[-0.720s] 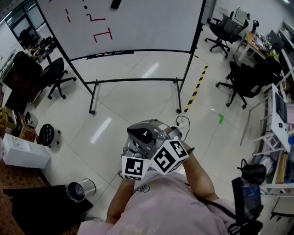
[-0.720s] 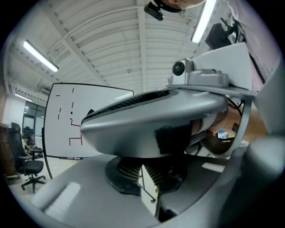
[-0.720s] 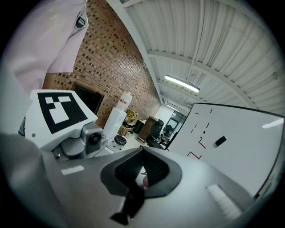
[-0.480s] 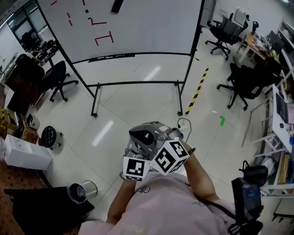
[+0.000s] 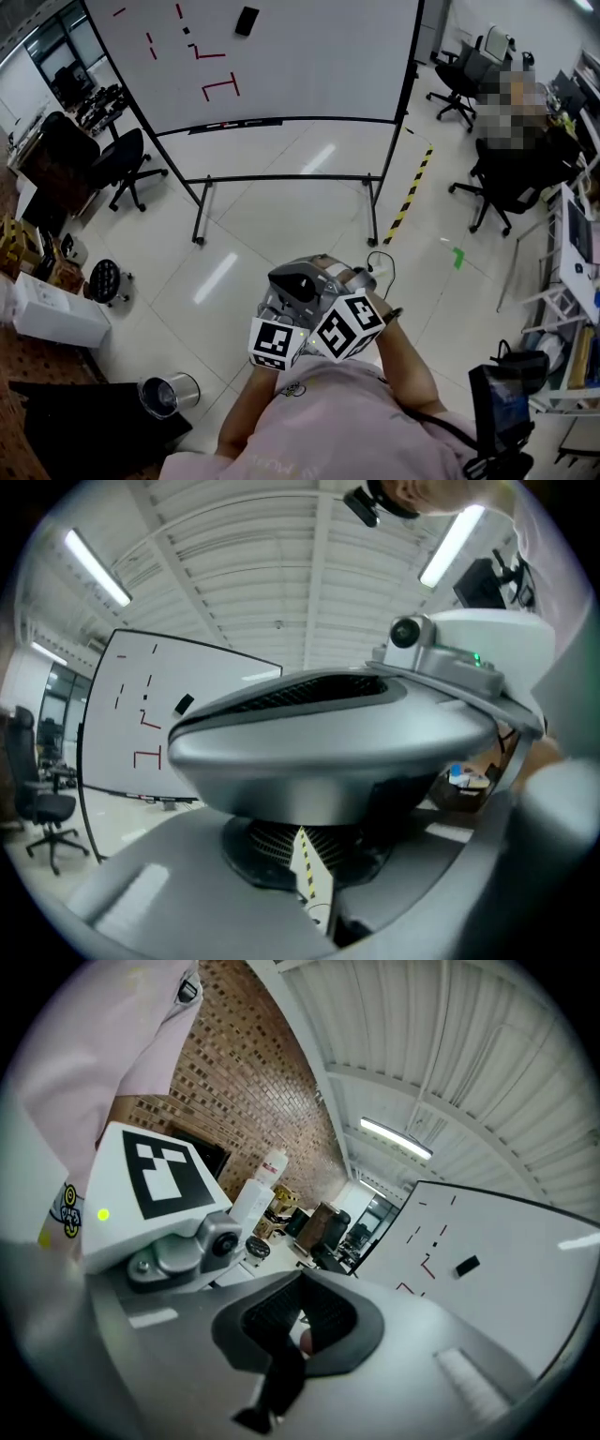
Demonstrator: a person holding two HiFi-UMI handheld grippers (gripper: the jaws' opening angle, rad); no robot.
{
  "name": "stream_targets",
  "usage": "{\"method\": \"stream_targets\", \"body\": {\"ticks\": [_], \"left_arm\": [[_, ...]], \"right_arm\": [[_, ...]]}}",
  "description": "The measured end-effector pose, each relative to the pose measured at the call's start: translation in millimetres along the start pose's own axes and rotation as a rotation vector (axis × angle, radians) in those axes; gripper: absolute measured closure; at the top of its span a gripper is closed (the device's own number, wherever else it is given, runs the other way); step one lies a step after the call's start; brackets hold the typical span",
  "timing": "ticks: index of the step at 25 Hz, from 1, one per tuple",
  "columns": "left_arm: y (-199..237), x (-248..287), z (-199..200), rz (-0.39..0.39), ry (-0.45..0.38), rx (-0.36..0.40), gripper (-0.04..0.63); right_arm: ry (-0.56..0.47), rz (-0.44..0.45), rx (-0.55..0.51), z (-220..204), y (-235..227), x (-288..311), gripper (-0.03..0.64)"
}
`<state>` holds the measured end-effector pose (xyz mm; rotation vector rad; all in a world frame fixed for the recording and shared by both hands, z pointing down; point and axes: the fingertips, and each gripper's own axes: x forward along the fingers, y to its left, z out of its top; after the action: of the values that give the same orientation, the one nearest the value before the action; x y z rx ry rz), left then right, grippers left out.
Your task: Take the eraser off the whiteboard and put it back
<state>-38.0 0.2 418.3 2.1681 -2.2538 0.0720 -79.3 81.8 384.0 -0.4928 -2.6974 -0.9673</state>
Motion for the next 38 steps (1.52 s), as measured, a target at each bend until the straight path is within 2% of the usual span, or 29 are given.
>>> {"method": "stream_targets", "body": {"ticks": [6, 12, 18, 24, 26, 29, 30, 32, 34, 36, 38], "left_arm": [[35, 33, -2, 0.009, 0.018, -0.007, 0.594], [89, 109, -3, -0.023, 0.007, -0.017, 0.592], [187, 208, -5, -0.075, 0.017, -0.036, 0.592], [282, 314, 27, -0.163, -0.021, 0.014, 0.592], [307, 339, 35, -0.169, -0.026, 0.037, 0.592], [356, 369, 43, -0.124, -0.011, 0.065, 0.592], [375, 378, 48, -0.101, -0.006, 0.076, 0.592], [413, 395, 68, -0.057, -0.025, 0.106, 0.592], [446, 410, 102, -0.003, -0.086, 0.144, 0.513], [481, 419, 144, 0.089, -0.154, 0.194, 0.449], [518, 422, 186, 0.221, -0.207, 0.276, 0.423]], "right_arm": [[-0.010, 0.003, 0.005, -20, -36, 28, 0.617], [0.018, -0.029, 0.017, -68, -110, 66, 0.617], [0.054, -0.103, 0.066, -121, -225, 138, 0.617], [0.098, -0.215, 0.081, -155, -361, 197, 0.617], [0.055, -0.227, 0.142, -161, -397, 206, 0.617], [-0.111, -0.277, 0.251, -151, -453, 206, 0.615], [-0.135, -0.308, 0.265, -150, -470, 205, 0.615], [-0.134, -0.370, 0.284, -155, -498, 203, 0.615], [-0.123, -0.404, 0.321, -163, -515, 203, 0.615], [-0.110, -0.403, 0.342, -171, -523, 207, 0.615], [-0.085, -0.378, 0.323, -179, -522, 214, 0.615]]}}
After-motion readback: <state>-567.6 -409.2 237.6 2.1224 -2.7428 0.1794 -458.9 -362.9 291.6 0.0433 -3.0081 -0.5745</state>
